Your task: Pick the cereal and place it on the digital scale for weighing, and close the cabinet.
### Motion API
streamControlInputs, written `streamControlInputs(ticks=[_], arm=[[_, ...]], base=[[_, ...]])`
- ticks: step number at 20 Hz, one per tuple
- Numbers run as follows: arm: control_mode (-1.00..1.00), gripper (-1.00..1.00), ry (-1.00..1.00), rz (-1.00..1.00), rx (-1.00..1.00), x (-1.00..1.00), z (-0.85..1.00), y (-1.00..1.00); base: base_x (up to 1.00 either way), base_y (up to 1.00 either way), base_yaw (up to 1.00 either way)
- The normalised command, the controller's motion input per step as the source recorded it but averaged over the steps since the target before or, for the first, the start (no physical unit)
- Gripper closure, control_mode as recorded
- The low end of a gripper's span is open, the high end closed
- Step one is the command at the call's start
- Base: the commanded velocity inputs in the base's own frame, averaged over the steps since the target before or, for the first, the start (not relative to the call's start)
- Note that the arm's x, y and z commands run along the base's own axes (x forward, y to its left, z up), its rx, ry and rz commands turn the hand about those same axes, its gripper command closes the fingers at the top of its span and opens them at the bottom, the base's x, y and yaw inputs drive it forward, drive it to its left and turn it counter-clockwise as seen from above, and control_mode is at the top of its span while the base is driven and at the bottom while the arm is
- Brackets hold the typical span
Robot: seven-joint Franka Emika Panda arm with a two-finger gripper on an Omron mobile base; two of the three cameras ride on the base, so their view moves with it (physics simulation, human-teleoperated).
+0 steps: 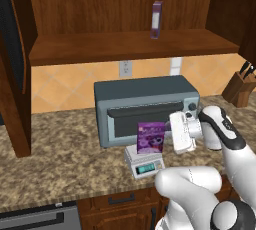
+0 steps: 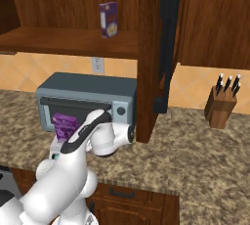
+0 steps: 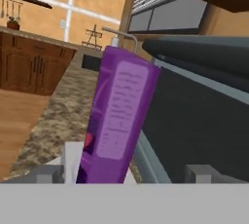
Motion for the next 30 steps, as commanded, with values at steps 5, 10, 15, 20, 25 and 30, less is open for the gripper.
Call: streamControlInputs(ticks=[5, 10, 15, 20, 25, 30], arm=[[-1.00, -1.00, -0.09, -0.20, 0.07, -0.64, 0.02, -0.24], [-1.00, -1.00, -0.29, -0.25, 0.04, -1.00, 0.32, 0.00], [-1.00, -1.00, -0.35, -0.30, 0.02, -0.98, 0.57, -0.03], [-1.00, -1.00, -0.32, -0.33, 0.12, -0.80, 0.66, -0.37], [-1.00, -1.00, -0.28, -0.19, 0.01, -0.66, 0.97, -0.69], [-1.00, -1.00, -0.26, -0.17, 0.00, -0.56, 0.80, -0.86]], base=[[0.00, 0.00, 0.00], [0.00, 0.00, 0.00], [0.00, 0.00, 0.00], [0.00, 0.00, 0.00], [0.00, 0.00, 0.00], [0.00, 0.00, 0.00]])
